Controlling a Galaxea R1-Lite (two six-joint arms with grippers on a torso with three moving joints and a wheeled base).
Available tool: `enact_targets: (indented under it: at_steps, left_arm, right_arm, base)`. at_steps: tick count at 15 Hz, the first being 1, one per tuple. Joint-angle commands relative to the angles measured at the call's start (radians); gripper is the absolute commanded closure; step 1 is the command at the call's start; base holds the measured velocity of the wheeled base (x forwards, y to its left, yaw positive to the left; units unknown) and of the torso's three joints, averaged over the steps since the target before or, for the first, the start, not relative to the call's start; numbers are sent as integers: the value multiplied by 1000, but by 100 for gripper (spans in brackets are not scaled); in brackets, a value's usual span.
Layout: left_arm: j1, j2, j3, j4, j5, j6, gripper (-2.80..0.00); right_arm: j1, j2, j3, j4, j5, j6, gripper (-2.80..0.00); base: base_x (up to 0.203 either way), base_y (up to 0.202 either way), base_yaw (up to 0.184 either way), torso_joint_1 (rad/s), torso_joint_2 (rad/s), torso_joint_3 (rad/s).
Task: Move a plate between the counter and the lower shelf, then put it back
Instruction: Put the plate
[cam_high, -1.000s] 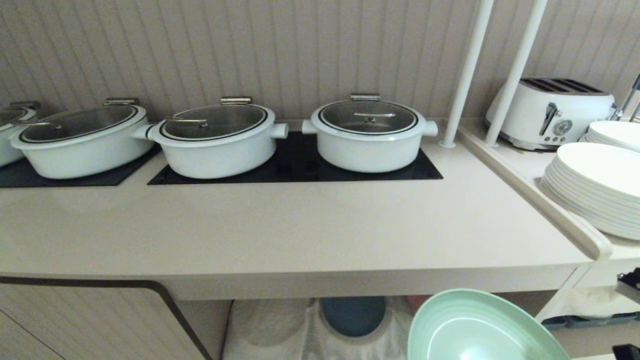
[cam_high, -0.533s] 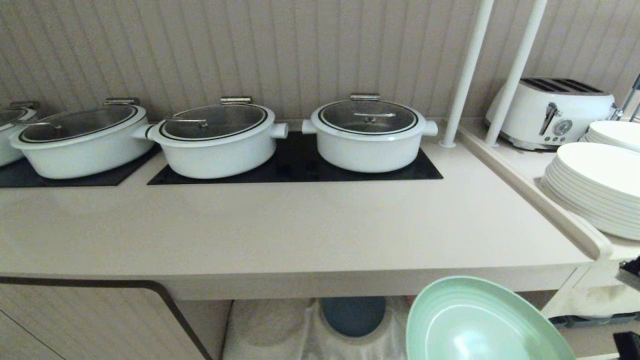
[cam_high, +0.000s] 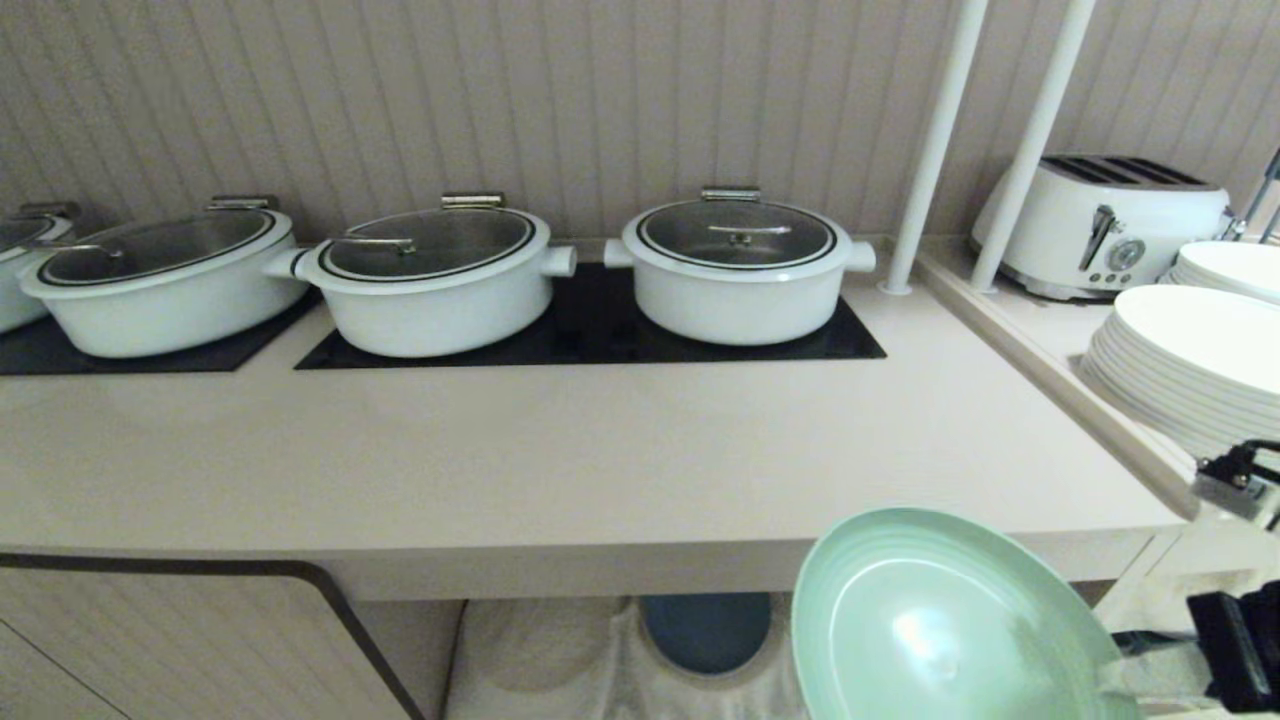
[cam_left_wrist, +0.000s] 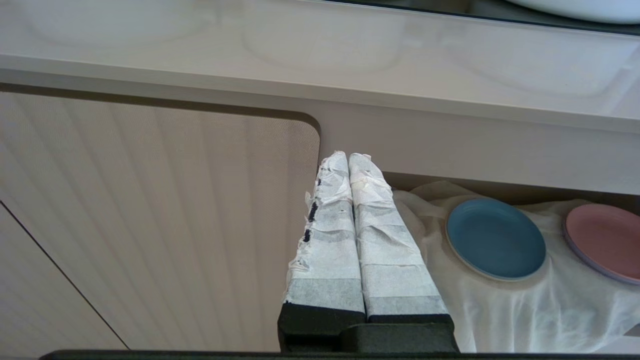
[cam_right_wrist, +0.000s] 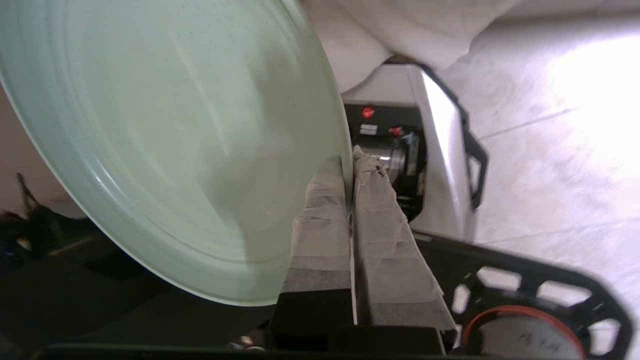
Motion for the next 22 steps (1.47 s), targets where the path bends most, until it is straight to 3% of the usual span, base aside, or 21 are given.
enact_targets:
  at_steps: [1, 10, 22]
  left_arm:
    - [0, 0, 0, 0, 1, -1, 0]
    - [0, 0, 0, 0, 1, -1, 0]
    - [0, 0, 0, 0, 1, -1, 0]
  right_arm:
    - [0, 50, -27, 4, 3, -25, 0]
    - [11, 249, -246, 9, 4, -31, 0]
    - [83, 557, -665, 114, 43, -24, 0]
  base:
    - [0, 0, 0, 0, 0, 0]
    - [0, 0, 0, 0, 0, 0]
    - [0, 0, 0, 0, 0, 0]
